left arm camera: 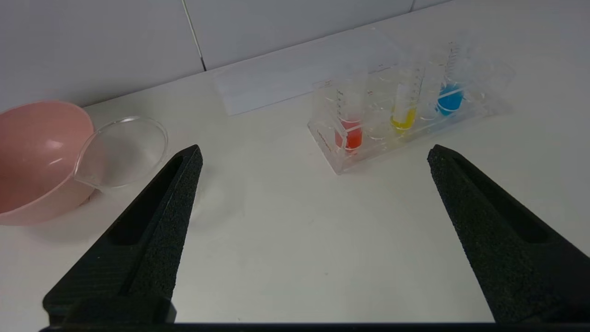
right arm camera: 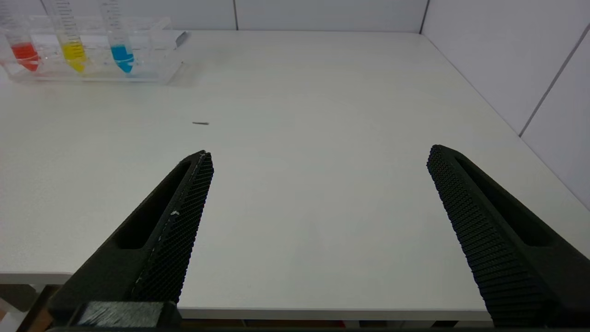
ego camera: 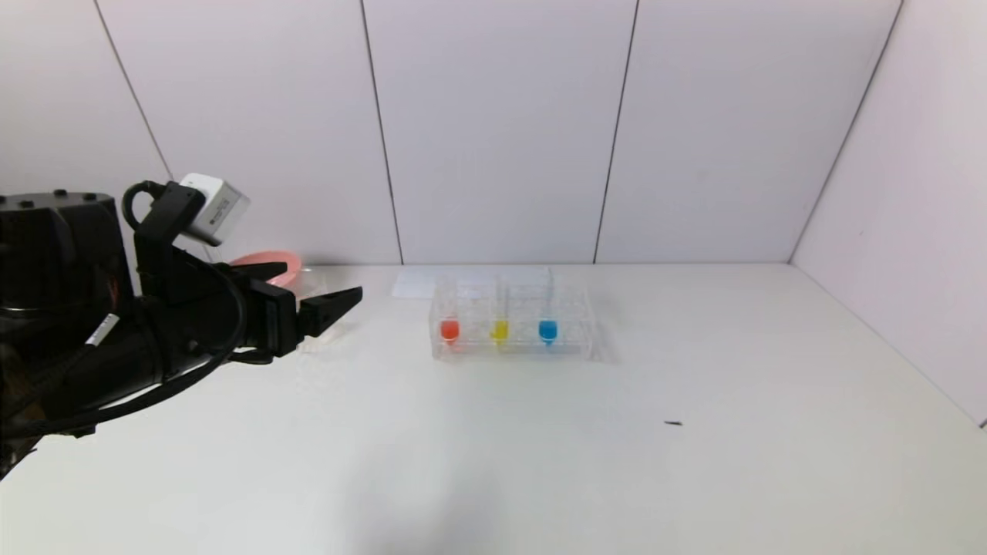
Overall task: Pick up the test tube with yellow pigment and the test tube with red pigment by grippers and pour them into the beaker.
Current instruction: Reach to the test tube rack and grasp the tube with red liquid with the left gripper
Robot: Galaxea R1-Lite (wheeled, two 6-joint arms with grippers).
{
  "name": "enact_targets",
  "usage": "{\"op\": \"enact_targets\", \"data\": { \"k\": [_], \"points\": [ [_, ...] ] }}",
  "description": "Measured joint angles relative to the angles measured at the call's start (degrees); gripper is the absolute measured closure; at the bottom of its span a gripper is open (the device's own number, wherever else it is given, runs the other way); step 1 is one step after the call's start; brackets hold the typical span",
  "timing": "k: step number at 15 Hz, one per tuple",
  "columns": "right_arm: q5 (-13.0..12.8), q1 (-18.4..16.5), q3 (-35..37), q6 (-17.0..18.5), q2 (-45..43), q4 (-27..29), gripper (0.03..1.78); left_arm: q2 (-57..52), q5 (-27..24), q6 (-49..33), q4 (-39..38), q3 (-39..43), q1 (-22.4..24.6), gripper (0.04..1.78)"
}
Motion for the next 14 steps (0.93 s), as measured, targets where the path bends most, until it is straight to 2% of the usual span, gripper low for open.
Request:
{"op": "enact_targets", "data": {
  "k": [14],
  "points": [
    [0.0, 0.0, 0.0, 0.0, 0.0, 0.0, 0.11, 18.7, 11.2, -2.8, -19.8, 1.8, -10.6, 0.1]
  ]
}}
